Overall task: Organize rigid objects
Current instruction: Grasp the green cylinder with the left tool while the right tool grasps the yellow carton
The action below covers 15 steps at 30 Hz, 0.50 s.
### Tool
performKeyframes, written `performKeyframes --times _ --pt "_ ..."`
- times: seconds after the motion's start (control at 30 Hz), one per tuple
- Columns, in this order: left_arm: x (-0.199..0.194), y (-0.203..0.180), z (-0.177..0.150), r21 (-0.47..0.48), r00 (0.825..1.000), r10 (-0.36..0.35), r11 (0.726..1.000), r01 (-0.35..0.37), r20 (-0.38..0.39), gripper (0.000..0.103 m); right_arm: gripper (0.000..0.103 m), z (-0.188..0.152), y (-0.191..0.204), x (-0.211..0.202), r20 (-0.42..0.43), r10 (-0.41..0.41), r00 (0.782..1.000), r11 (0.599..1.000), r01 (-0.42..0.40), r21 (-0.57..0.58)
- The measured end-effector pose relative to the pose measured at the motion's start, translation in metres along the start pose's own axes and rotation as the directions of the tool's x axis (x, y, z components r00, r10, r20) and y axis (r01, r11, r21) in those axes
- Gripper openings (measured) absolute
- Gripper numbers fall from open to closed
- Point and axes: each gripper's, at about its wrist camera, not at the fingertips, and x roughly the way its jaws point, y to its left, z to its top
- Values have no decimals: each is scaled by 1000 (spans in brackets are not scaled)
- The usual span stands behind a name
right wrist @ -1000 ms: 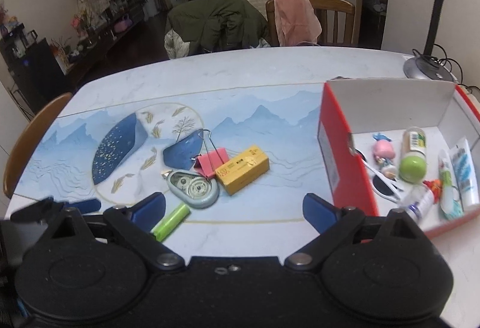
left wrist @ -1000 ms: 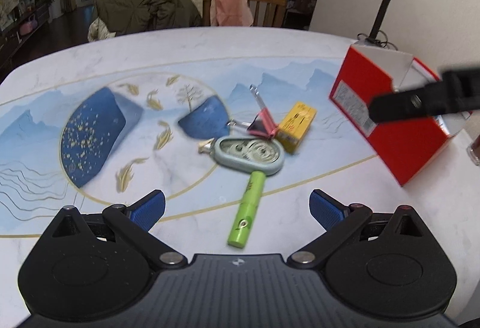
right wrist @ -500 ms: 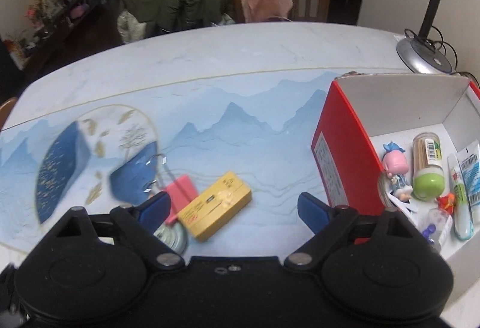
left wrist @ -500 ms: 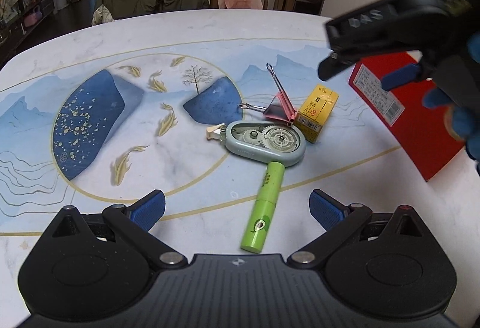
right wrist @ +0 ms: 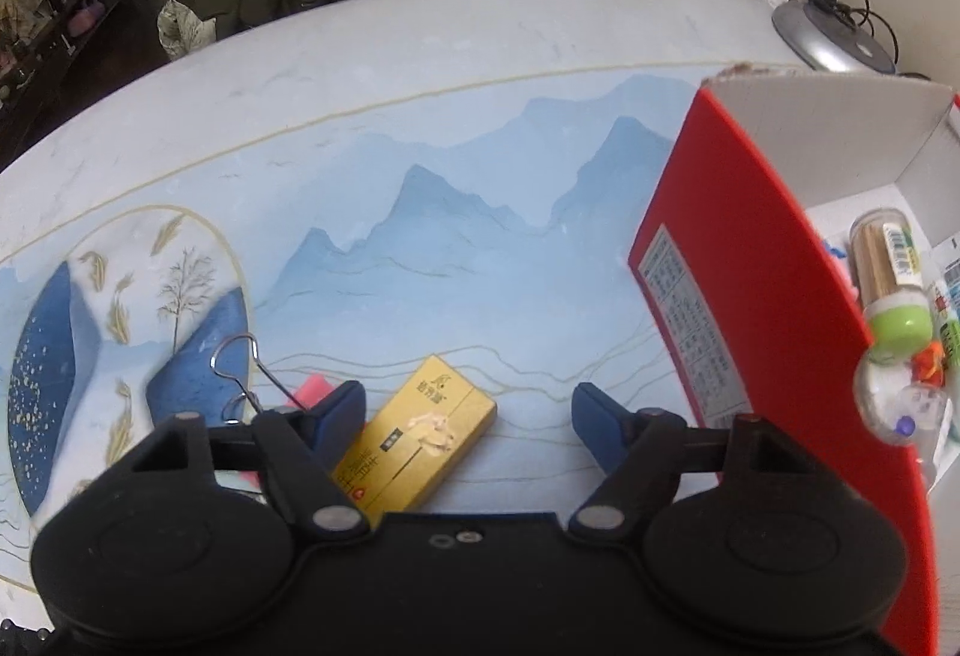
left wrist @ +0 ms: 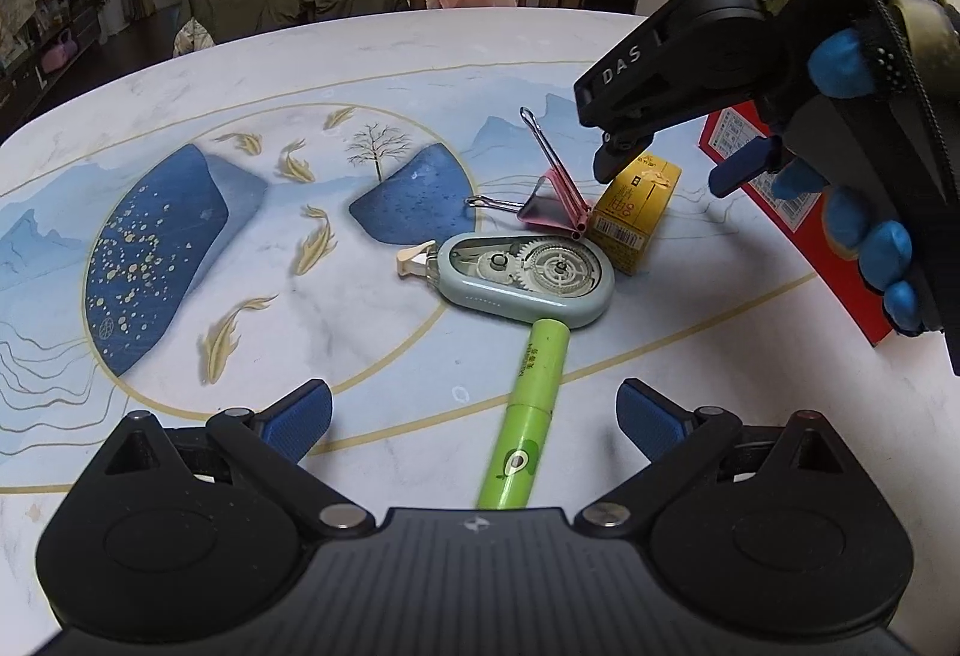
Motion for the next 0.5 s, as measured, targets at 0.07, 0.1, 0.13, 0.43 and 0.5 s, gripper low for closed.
performKeyframes --times 0.07,0.1,0.13,0.43,0.5 --pt "1 -1 0 9 1000 0 1000 0 -3 98 72 -1 1 2 -6 7 1000 1000 -7 -4" --pt "1 -2 0 14 1000 5 1000 -5 -1 98 70 -2 1 2 -10 8 1000 1000 -8 -9" --pt "1 -4 0 23 1000 14 1000 -15 3 98 68 -4 2 3 -18 10 1000 1000 -10 -12" --pt "5 -10 -4 65 1000 19 998 -18 -14 68 47 -24 6 -1 -41 16 999 998 -19 -67" --pt "4 -12 -3 75 1000 15 997 -14 -11 59 38 -28 7 -4 -40 20 999 997 -23 -79"
